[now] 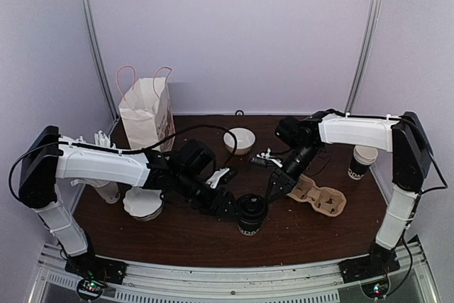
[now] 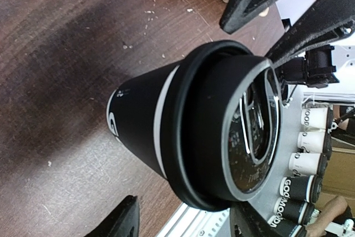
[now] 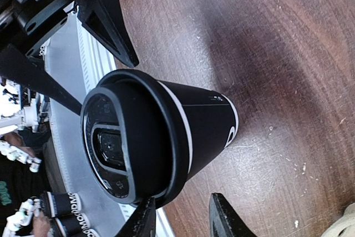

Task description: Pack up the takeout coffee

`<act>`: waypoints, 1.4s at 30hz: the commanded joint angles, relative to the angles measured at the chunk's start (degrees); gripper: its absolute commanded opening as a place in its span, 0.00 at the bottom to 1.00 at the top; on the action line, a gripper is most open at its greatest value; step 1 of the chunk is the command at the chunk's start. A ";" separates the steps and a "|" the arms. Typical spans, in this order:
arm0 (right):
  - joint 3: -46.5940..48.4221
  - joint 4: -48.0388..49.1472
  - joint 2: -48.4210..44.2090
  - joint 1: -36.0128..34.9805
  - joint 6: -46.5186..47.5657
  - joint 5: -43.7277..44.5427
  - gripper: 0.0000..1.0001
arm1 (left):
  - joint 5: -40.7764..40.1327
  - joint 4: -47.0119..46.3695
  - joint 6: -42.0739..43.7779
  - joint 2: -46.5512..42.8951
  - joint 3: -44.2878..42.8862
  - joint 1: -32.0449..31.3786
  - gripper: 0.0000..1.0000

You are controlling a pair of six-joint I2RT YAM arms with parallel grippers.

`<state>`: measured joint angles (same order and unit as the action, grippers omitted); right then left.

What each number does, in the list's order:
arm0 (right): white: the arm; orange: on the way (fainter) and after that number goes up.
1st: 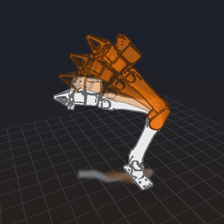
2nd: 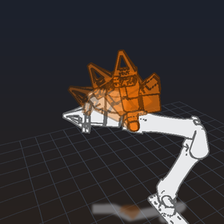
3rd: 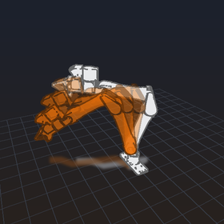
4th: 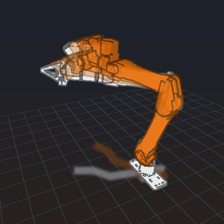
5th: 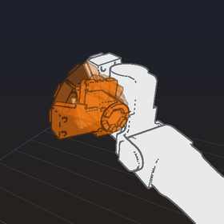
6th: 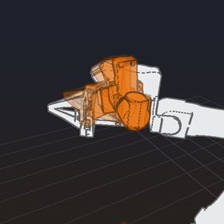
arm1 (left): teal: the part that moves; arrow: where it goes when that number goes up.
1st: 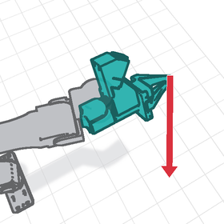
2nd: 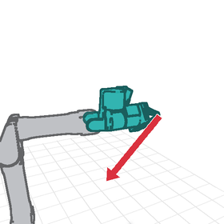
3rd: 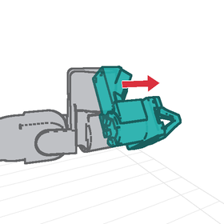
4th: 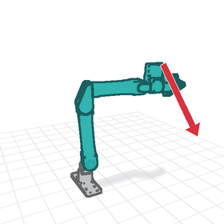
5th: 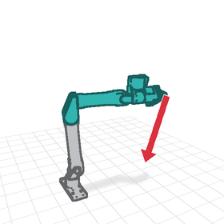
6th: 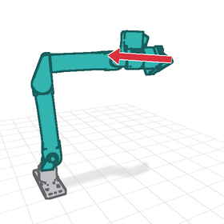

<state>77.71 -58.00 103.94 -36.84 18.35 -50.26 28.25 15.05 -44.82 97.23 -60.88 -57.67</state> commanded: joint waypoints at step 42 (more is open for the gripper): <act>9.95 -9.32 -11.10 2.07 7.17 2.22 0.46 | -15.31 19.83 14.10 -5.99 -11.53 -1.68 0.69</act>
<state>85.84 -63.99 95.48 -35.97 22.04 -47.94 15.14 33.82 -35.42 95.09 -70.13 -59.09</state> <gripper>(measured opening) 0.443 0.689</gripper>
